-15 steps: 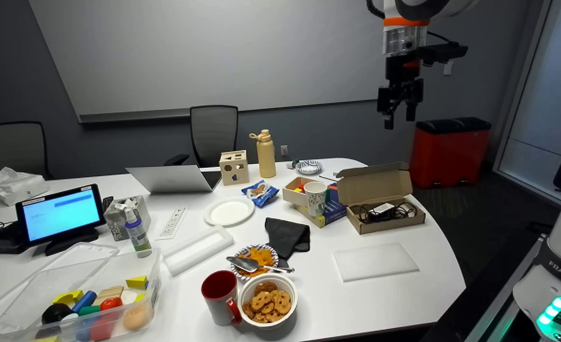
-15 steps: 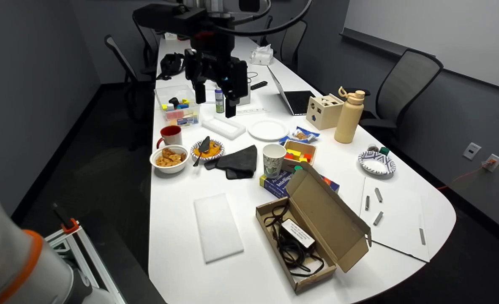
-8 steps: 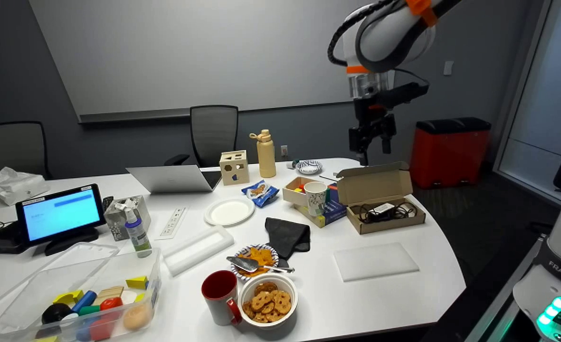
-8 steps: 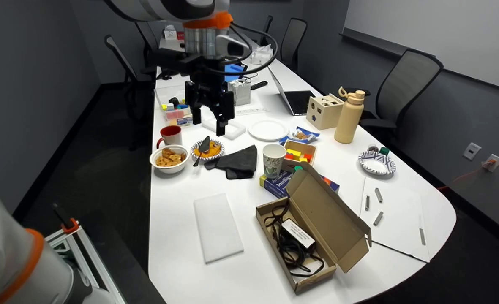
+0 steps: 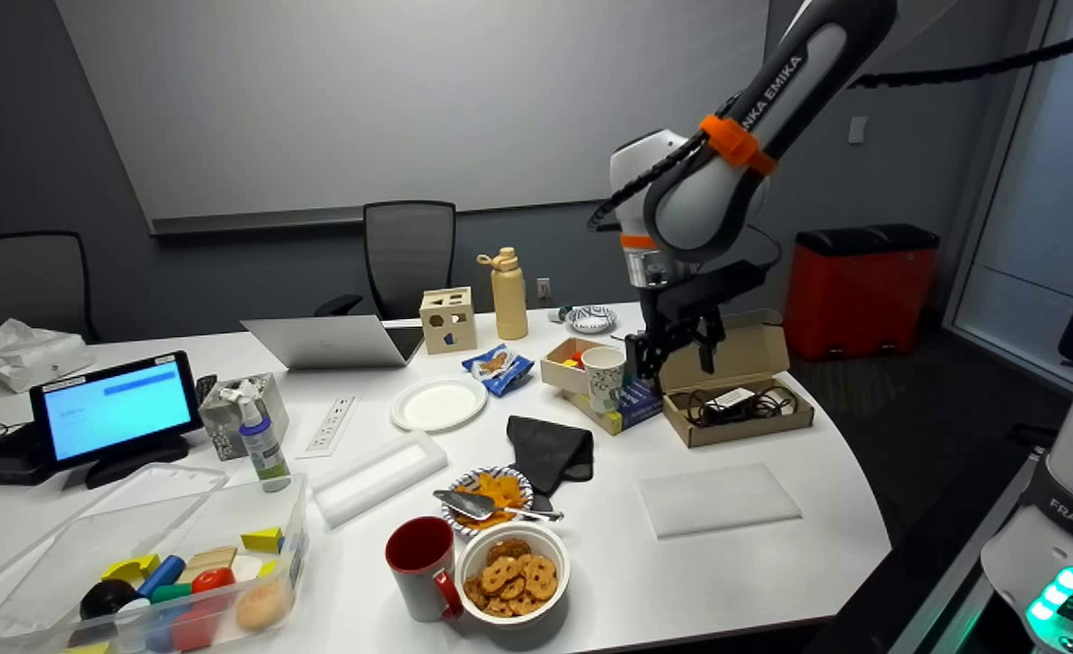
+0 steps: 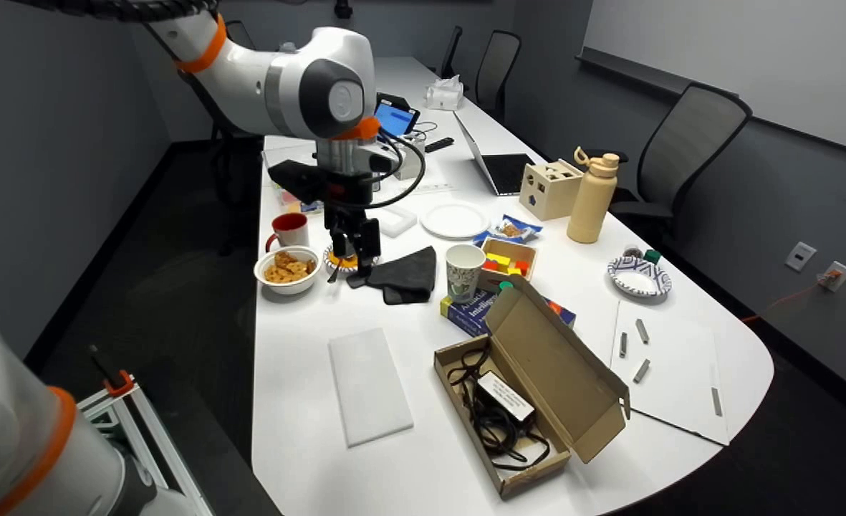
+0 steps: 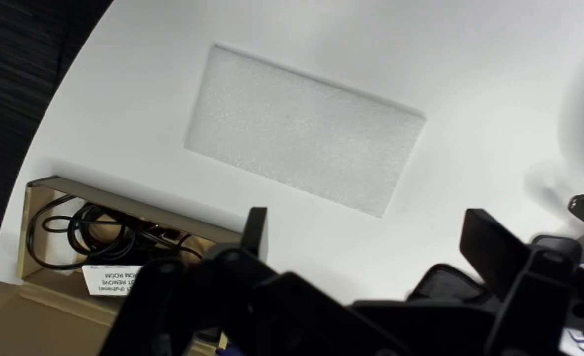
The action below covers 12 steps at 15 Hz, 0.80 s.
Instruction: Put the white foam in the brown box.
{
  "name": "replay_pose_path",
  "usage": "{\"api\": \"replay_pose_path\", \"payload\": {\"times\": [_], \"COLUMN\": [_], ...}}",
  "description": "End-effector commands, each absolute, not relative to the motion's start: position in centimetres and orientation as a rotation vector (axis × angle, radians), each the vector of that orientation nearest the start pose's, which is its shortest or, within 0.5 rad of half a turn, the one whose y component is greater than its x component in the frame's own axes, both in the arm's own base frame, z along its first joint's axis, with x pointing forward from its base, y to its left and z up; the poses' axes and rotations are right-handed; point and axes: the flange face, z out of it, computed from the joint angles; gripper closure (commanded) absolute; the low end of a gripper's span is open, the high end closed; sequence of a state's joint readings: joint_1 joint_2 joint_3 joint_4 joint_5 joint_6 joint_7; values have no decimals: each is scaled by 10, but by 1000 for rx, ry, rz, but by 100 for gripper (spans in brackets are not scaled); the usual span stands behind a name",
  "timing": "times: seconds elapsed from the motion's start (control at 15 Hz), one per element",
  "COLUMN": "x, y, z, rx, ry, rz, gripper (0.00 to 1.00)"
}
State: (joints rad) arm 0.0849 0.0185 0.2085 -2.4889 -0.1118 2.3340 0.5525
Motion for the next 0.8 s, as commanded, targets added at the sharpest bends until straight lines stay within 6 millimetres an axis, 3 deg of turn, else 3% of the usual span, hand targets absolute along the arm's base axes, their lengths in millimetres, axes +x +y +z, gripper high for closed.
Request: {"api": "replay_pose_path", "payload": {"times": [0.0,0.4,0.73], "x": [443,470,491], "y": [129,116,126], "z": [224,153,97], "rx": [-3276,-3274,-3247], "ry": [394,403,386], "rz": [157,134,245], "gripper": [0,0,0]}}
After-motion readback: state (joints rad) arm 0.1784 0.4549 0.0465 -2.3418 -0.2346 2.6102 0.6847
